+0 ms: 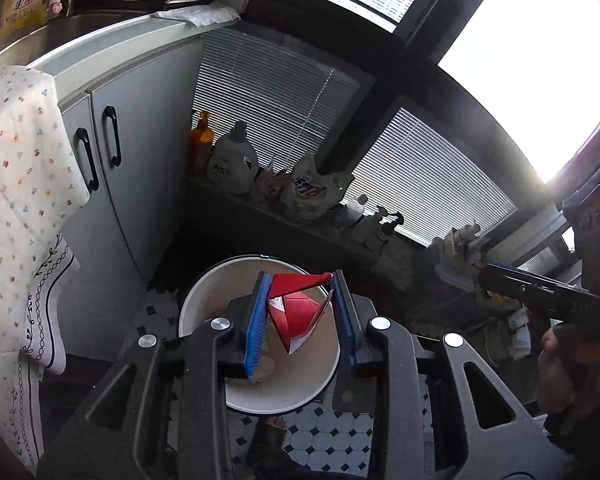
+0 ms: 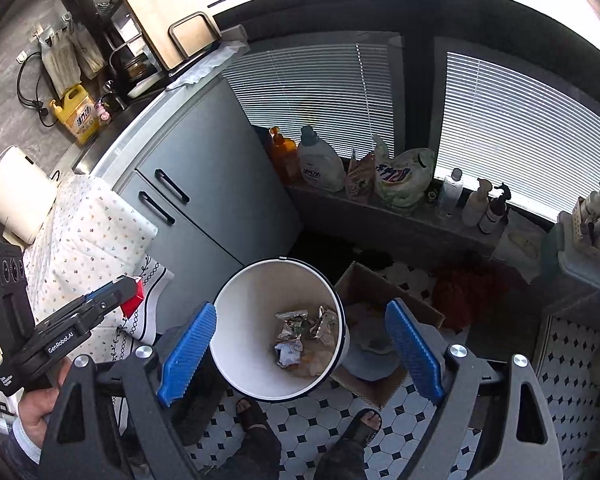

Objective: Collect trash
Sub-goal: 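Move both grippers back up toward the counter, then grasp the grey printed box with left gripper while right gripper grasps white pill blister, then carry the grey box and blister pack down over the white bin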

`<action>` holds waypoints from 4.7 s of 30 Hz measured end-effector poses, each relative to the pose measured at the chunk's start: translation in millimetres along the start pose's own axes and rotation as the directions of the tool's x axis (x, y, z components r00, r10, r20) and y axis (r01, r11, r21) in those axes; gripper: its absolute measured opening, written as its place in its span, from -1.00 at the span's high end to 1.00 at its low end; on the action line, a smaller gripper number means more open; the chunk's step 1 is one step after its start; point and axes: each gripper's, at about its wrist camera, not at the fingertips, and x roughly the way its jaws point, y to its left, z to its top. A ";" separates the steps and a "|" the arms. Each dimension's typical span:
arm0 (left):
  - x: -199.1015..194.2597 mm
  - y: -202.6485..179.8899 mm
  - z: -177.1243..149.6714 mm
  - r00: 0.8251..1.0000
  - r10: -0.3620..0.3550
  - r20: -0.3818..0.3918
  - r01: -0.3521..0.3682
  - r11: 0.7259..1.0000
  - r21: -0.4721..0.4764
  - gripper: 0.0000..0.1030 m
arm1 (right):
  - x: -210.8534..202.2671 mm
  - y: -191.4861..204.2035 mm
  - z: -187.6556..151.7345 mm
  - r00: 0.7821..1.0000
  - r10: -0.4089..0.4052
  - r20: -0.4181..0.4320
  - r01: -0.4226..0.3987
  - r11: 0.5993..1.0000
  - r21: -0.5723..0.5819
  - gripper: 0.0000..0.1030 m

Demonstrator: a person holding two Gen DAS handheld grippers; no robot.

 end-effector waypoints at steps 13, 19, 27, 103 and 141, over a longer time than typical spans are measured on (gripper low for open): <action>-42.9 16.2 20.7 0.997 0.012 0.075 -0.011 1.000 -0.017 -0.82 | -11.4 21.5 2.3 0.999 0.011 0.050 -0.012 1.000 0.028 -0.80; -91.1 52.2 24.6 0.982 0.133 0.134 -0.123 0.989 -0.078 -0.88 | -12.4 69.0 12.3 0.995 0.059 0.079 -0.057 0.998 -0.027 -0.85; -164.5 104.2 14.0 0.938 0.274 0.213 -0.238 0.954 -0.180 -0.88 | -4.2 147.5 21.6 0.985 0.159 0.070 -0.149 0.981 -0.125 -0.85; -394.1 429.7 -140.9 0.675 0.736 0.049 -0.482 0.490 -0.727 -0.26 | 127.8 643.2 -65.5 0.887 0.391 -0.245 -0.456 0.659 -0.598 -0.80; -393.5 320.0 -151.0 0.649 0.751 0.125 -0.484 0.534 -0.693 -0.26 | 82.5 572.3 -85.7 0.898 0.357 -0.256 -0.427 0.572 -0.701 0.55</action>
